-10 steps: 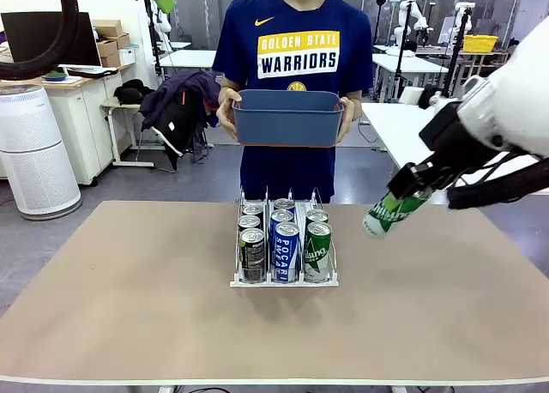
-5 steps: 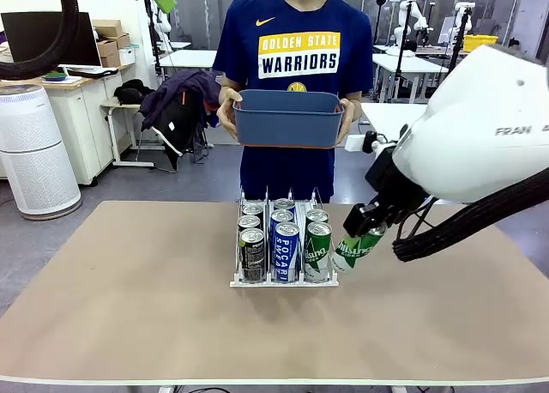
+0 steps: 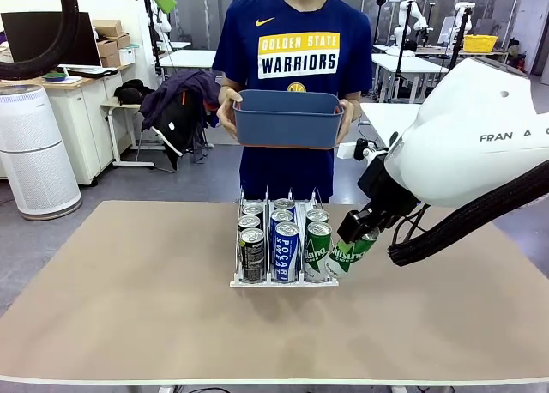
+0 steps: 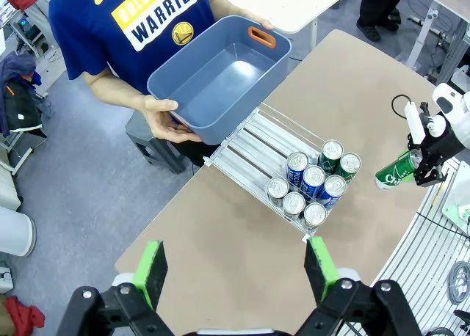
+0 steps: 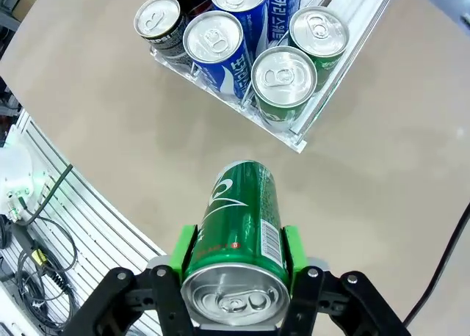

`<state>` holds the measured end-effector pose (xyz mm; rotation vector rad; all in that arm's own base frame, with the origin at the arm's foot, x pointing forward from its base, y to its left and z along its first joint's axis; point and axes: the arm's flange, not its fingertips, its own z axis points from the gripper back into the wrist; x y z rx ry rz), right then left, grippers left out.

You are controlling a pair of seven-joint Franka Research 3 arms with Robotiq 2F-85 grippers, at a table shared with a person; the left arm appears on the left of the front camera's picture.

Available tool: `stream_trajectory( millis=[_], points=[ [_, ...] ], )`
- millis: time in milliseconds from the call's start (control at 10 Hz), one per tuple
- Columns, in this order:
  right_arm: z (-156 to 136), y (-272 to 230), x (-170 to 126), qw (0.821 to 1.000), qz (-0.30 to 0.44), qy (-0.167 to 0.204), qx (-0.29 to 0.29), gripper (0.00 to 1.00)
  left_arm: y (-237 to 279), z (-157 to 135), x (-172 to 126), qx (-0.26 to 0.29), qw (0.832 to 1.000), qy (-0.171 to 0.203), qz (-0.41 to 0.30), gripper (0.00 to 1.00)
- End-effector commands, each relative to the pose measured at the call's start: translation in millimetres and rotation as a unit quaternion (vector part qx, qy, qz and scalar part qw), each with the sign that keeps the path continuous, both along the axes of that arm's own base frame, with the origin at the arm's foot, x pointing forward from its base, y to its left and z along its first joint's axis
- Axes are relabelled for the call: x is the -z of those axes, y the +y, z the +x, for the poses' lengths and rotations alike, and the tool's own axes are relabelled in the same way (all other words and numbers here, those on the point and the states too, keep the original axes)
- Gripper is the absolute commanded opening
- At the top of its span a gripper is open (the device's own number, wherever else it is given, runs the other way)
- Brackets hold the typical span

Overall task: Fill the beverage cans into the dispenser.
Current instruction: Place the picked Sprite in the line of the Automatic Can Dispenser with the same cans.

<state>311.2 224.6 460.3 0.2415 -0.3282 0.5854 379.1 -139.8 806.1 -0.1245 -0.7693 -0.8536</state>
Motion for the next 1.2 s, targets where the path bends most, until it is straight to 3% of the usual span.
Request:
stream_trajectory(
  millis=[0,500,700,1100],
  points=[
    [12,11,10,1.0,0.0,-0.008,0.012,0.58,2,0,2,-0.002,1.0,-0.001,-0.001,1.0],
    [52,16,17,0.999,0.02,-0.028,-0.001,0.58,2,0,2,-0.002,1.0,-0.001,-0.001,1.0],
    [73,21,26,0.998,0.022,-0.054,-0.016,0.58,2,0,2,-0.002,1.0,-0.001,-0.001,1.0],
    [96,28,32,0.998,0.022,-0.057,-0.026,0.58,2,0,2,-0.002,1.0,-0.001,-0.001,1.0]
  ],
)
